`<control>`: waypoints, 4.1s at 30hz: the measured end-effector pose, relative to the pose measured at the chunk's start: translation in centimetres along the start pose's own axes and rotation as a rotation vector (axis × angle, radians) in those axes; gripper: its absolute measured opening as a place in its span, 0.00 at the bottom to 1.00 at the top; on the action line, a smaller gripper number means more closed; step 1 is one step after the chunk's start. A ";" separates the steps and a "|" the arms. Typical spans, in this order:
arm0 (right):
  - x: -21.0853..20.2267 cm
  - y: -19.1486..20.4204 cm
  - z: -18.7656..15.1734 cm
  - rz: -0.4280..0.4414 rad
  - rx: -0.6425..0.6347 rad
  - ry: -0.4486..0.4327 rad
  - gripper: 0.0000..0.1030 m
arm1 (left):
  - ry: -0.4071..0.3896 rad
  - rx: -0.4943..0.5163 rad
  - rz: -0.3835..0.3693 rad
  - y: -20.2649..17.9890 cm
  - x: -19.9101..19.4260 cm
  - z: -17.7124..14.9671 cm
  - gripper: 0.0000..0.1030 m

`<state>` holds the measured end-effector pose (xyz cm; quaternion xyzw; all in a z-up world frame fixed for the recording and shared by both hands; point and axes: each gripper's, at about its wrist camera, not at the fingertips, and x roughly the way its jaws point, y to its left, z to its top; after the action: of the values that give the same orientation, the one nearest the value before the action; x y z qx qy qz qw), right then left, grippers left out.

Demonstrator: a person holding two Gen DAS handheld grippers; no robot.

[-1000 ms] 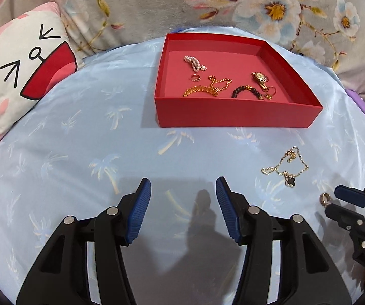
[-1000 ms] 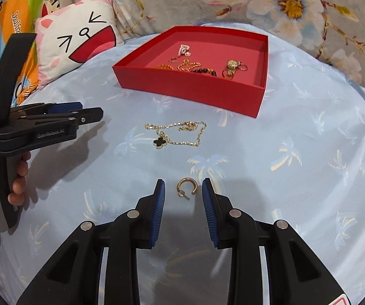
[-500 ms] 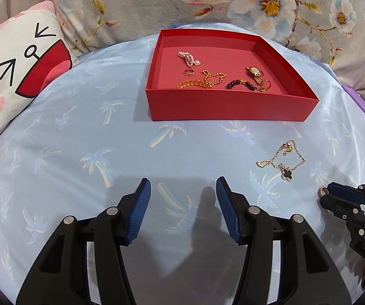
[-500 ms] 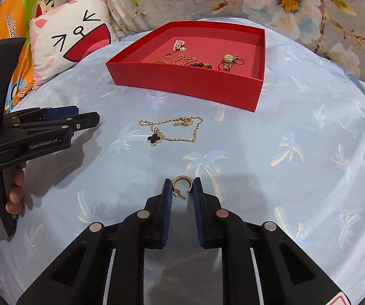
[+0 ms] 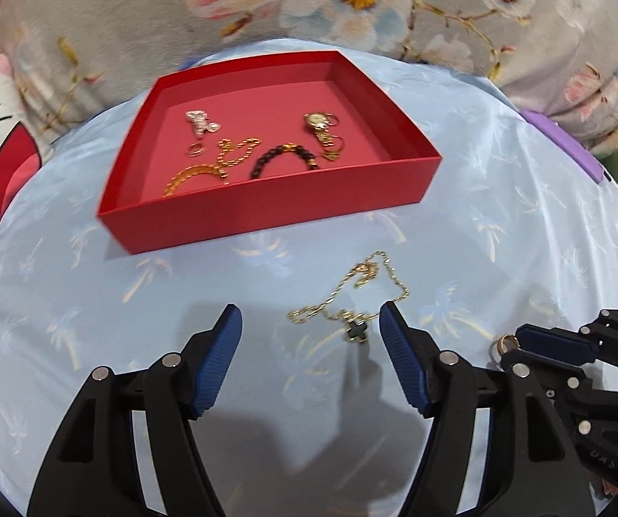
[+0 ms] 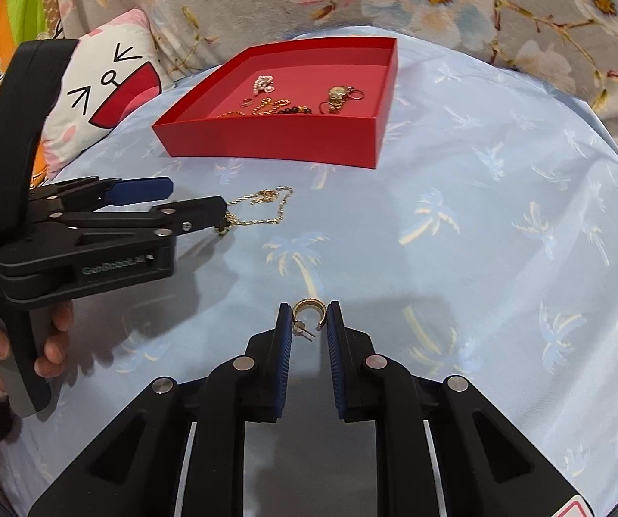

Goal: Organize jewelry
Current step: 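Grasp the small gold hoop earring with the right tool while the left tool grasps the clover necklace, then carry the earring and clover necklace into the red box and open both tools, then lift both open tools out of the red box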

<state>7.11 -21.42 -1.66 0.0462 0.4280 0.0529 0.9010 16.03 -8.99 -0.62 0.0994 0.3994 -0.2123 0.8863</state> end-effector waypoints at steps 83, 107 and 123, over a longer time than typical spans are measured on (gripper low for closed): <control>13.6 -4.9 27.7 -0.003 0.101 -0.032 0.21 | -0.186 -0.112 0.154 9.5 7.4 24.8 0.56; 0.4 -0.1 10.0 -0.098 0.134 -0.178 0.51 | -0.173 -0.167 0.390 7.1 -3.3 6.3 0.66; 1.6 1.1 6.3 -0.160 0.128 -0.214 0.66 | -0.202 -0.160 0.419 4.8 -2.0 1.8 0.80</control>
<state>12.92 -20.33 1.25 0.0745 0.3343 -0.0519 0.9381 18.23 -4.80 2.14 0.0878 0.2951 -0.0001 0.9514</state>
